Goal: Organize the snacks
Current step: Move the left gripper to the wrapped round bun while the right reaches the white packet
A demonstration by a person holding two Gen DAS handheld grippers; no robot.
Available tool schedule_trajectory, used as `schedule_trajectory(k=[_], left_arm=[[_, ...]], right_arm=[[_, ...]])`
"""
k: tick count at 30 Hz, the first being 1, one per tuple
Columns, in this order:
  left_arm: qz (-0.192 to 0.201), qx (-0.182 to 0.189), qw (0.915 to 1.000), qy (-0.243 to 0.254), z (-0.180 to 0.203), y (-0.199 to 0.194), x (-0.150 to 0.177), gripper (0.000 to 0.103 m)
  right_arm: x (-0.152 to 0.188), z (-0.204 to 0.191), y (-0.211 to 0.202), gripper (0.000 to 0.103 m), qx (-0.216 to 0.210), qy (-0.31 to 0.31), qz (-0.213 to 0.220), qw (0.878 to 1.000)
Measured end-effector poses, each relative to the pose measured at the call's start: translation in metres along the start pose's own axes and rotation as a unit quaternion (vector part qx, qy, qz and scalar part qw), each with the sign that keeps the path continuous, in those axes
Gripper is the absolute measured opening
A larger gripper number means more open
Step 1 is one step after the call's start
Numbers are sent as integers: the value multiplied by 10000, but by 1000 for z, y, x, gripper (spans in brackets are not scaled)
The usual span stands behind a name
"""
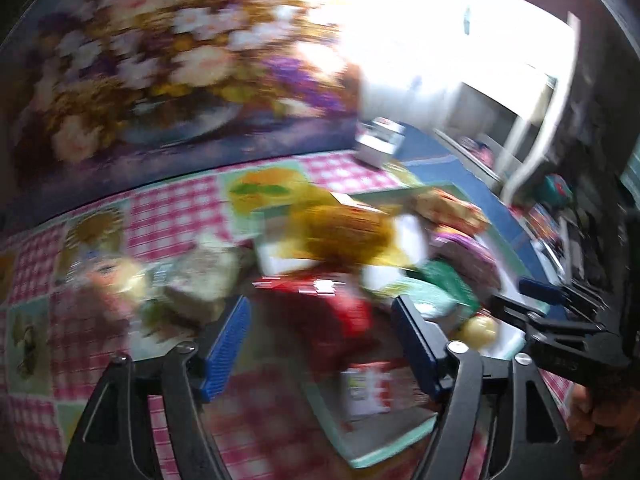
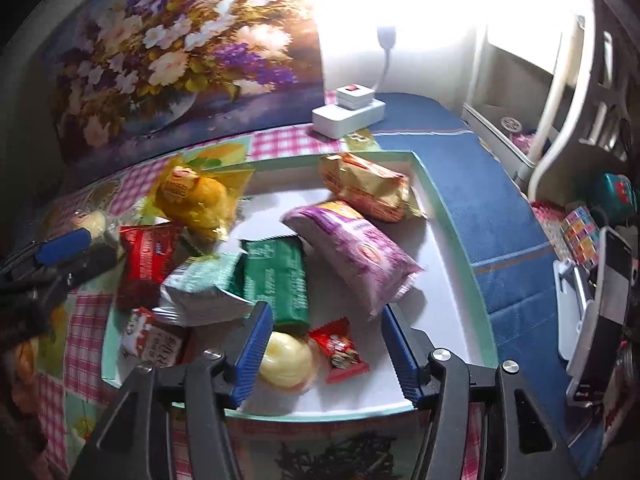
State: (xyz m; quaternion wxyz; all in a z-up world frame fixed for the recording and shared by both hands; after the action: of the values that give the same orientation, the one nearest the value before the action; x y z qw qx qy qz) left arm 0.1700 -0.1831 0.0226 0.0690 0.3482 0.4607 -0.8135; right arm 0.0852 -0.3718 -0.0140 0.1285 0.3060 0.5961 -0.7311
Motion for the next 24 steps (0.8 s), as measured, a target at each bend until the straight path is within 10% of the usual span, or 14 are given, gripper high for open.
schedule_trajectory(k=[15, 24], left_arm=[[974, -1471, 9687, -1747, -151, -75, -2, 92], [863, -1519, 9675, -1831, -179, -72, -25, 93]], right_arm=[[-45, -126, -28, 94, -1027, -802, 543, 9900], [-67, -204, -15, 94, -1378, -1294, 274, 9816]])
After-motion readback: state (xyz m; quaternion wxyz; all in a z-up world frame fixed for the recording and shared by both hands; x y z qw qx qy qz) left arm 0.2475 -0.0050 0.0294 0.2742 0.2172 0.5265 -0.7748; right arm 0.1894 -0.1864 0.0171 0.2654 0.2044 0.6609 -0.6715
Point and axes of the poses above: each gripper's, at about its wrist camera, not at the fingertips, and y roughly the way its jaws point, z to its right, x to its underside, the point moved 7 cm from there along y, roughly the way its jaws point, and after that the axes turned 13 degrees about x, right-handed, at the moved point
